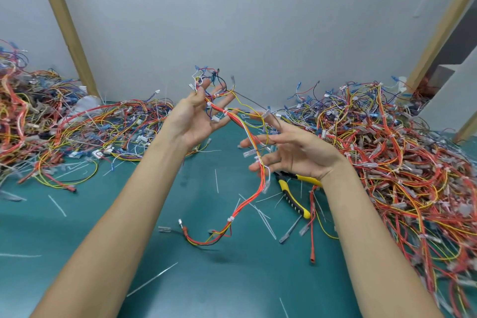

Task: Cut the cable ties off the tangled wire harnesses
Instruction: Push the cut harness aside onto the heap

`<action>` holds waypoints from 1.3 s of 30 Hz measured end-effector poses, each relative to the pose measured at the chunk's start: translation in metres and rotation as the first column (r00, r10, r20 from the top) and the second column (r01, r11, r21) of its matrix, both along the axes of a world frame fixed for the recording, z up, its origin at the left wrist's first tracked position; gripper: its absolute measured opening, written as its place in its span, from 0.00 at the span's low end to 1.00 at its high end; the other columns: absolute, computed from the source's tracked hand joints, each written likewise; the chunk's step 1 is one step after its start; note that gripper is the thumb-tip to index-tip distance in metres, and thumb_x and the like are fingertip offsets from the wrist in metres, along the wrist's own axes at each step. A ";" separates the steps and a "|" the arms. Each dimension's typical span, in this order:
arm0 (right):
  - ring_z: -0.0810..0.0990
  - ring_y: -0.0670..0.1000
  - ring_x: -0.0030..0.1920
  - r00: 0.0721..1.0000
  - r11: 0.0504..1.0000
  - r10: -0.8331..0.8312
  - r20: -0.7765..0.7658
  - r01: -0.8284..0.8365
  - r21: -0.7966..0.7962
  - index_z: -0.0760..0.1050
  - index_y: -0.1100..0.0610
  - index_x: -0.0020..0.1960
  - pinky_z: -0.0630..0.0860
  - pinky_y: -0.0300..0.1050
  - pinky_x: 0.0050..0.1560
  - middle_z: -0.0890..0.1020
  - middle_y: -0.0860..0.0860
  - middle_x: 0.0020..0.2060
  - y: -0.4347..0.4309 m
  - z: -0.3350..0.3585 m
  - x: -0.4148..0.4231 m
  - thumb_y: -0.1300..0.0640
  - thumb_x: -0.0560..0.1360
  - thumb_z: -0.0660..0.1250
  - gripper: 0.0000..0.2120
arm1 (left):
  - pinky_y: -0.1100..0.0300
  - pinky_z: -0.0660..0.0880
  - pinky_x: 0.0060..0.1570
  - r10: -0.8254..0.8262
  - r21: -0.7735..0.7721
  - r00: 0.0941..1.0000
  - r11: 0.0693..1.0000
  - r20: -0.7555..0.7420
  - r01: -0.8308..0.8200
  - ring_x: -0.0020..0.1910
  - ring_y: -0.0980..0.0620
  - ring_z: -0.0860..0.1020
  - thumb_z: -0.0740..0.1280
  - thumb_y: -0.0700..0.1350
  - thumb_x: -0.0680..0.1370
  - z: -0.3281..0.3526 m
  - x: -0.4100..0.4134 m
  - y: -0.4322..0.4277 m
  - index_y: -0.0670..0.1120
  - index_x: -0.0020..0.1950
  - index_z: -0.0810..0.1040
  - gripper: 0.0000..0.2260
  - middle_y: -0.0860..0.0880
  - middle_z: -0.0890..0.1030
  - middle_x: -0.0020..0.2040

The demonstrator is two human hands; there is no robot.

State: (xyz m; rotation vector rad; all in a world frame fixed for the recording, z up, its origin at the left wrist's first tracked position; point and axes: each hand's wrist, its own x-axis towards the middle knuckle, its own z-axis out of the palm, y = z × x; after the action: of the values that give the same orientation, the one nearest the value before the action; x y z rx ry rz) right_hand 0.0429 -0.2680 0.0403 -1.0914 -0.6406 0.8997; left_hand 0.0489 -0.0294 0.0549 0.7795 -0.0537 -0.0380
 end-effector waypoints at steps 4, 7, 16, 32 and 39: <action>0.83 0.66 0.51 0.999 0.999 -0.021 0.031 0.022 -0.033 0.70 0.45 0.67 0.81 0.55 0.50 0.76 0.64 0.65 -0.002 0.002 -0.002 0.60 0.81 0.60 0.18 | 0.39 0.72 0.61 0.004 0.033 1.000 0.999 0.002 -0.004 0.63 0.43 0.78 0.54 0.45 0.85 0.001 -0.001 0.000 0.51 0.67 0.70 0.12 0.46 0.76 0.68; 0.84 0.64 0.48 0.998 0.996 -0.041 0.049 0.044 -0.075 0.68 0.46 0.66 0.81 0.53 0.46 0.77 0.63 0.63 -0.001 0.006 -0.004 0.58 0.81 0.60 0.15 | 0.39 0.72 0.62 0.004 0.051 1.000 0.999 0.014 -0.004 0.63 0.43 0.78 0.54 0.46 0.85 0.002 -0.003 -0.001 0.51 0.66 0.70 0.12 0.46 0.76 0.68; 0.78 0.52 0.35 0.981 0.965 -0.098 0.168 0.135 -0.223 0.71 0.51 0.71 0.79 0.43 0.39 0.81 0.57 0.48 0.000 0.007 -0.005 0.55 0.79 0.65 0.21 | 0.50 0.81 0.46 -0.031 0.130 0.999 0.991 0.038 0.026 0.59 0.45 0.81 0.58 0.48 0.84 0.006 -0.010 -0.007 0.52 0.68 0.70 0.13 0.46 0.78 0.66; 0.81 0.47 0.35 0.936 0.951 -0.284 0.208 0.302 -0.060 0.76 0.51 0.68 0.79 0.38 0.33 0.81 0.49 0.46 -0.002 0.007 0.002 0.56 0.77 0.66 0.19 | 0.60 0.82 0.44 -0.039 0.706 0.994 0.701 -0.104 0.102 0.50 0.52 0.84 0.59 0.51 0.83 -0.018 -0.044 -0.009 0.44 0.65 0.72 0.15 0.46 0.77 0.64; 0.83 0.48 0.35 0.905 0.909 -0.411 0.109 0.416 -0.025 0.78 0.51 0.64 0.79 0.38 0.33 0.83 0.50 0.45 0.003 0.003 0.007 0.57 0.75 0.67 0.18 | 0.58 0.80 0.50 -0.007 0.653 0.963 0.736 0.271 -0.178 0.53 0.47 0.84 0.61 0.39 0.82 -0.054 -0.110 -0.031 0.41 0.59 0.80 0.10 0.46 0.84 0.57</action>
State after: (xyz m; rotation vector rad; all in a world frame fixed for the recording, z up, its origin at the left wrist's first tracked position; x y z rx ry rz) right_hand 0.0499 -0.2651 0.0429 -1.2639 -0.4452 0.4947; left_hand -0.0606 -0.0605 0.0006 1.5227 -0.2628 0.1444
